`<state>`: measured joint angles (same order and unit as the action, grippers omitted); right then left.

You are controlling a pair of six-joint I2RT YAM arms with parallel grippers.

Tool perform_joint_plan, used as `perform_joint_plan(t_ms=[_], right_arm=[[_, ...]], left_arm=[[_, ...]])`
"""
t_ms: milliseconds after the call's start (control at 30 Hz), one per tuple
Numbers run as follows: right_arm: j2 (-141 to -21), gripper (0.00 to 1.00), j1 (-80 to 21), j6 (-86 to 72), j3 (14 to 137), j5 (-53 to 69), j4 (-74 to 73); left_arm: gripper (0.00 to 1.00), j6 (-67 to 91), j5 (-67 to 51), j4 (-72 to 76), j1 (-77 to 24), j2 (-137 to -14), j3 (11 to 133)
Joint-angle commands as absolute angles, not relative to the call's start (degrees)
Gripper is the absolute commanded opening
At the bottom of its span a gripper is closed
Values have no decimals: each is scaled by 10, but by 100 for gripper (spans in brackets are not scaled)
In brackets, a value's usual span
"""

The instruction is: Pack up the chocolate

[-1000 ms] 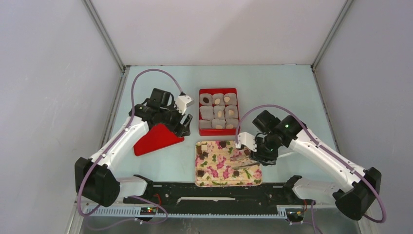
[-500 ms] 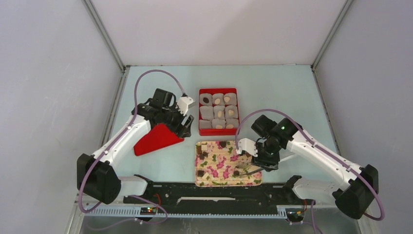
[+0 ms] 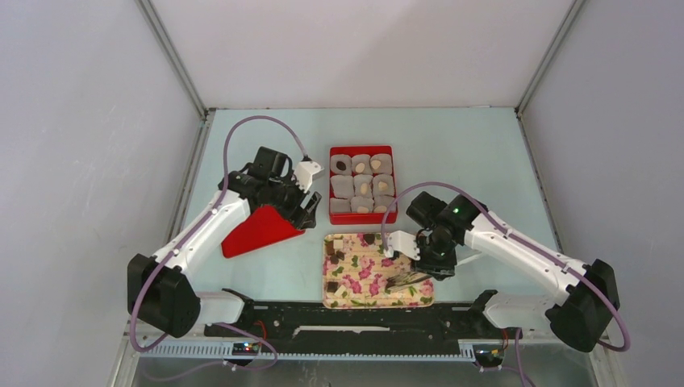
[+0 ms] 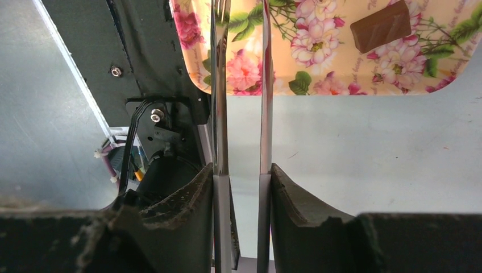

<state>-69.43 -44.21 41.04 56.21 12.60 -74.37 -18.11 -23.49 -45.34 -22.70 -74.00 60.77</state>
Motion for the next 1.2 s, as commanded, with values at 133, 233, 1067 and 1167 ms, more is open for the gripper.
perform_joint_plan(t_ms=[133, 233, 1067, 1167], right_arm=[[-683, 23, -427, 441, 649, 142, -734], [-687, 23, -402, 459, 681, 163, -710], [-1092, 26, -297, 339, 1050, 146, -581], [-1113, 27, -303, 341, 1058, 139, -586]], left_arm=[[79, -198, -232, -452, -231, -731, 620], [79, -199, -231, -452, -231, -728, 618], [79, -210, -201, -446, -231, -677, 594], [79, -210, -199, -445, -231, -677, 592]])
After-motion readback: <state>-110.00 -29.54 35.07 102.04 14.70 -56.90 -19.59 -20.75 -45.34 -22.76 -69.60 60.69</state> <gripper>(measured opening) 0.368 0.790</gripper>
